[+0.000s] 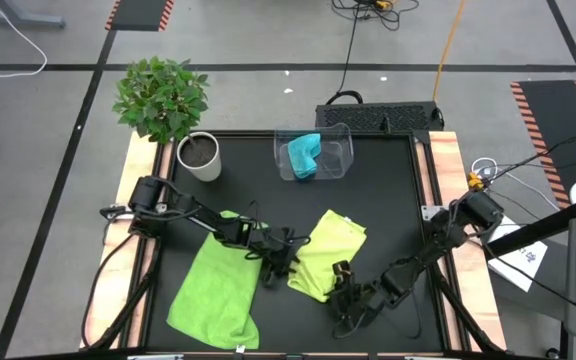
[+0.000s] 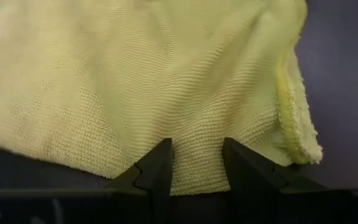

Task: Fold microfiber towels
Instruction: Fold the light green microfiber cloth

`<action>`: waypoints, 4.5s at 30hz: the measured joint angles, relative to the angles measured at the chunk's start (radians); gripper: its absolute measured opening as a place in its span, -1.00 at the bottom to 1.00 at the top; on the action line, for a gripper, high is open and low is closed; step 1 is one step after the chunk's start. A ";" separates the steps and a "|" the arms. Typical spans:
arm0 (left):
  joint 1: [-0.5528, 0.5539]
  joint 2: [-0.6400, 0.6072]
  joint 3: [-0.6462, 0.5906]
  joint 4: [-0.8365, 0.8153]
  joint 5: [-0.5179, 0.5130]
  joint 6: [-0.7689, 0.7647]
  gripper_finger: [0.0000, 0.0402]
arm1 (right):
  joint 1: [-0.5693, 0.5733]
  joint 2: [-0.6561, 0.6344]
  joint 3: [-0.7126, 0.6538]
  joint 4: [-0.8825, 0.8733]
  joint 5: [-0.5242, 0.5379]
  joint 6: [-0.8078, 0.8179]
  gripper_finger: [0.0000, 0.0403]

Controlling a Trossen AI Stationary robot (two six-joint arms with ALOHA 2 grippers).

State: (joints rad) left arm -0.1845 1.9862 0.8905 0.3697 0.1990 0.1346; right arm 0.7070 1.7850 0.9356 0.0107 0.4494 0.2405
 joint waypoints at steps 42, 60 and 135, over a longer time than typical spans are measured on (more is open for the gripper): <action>-0.298 -0.086 0.002 0.034 -0.327 0.135 -0.28 | 0.002 -0.012 0.004 0.004 -0.009 0.009 -1.00; -0.297 -0.029 0.003 0.058 -0.375 0.150 -0.28 | -0.012 -0.056 0.005 0.090 -0.001 -0.011 -1.00; 0.242 -0.266 0.005 -0.199 -0.062 0.303 -1.00 | -0.369 -0.288 -0.116 -0.346 -0.128 0.193 -1.00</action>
State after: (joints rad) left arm 0.0576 1.7205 0.8955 0.1711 0.1367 0.4378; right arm 0.3378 1.4969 0.8193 -0.3353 0.3219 0.4332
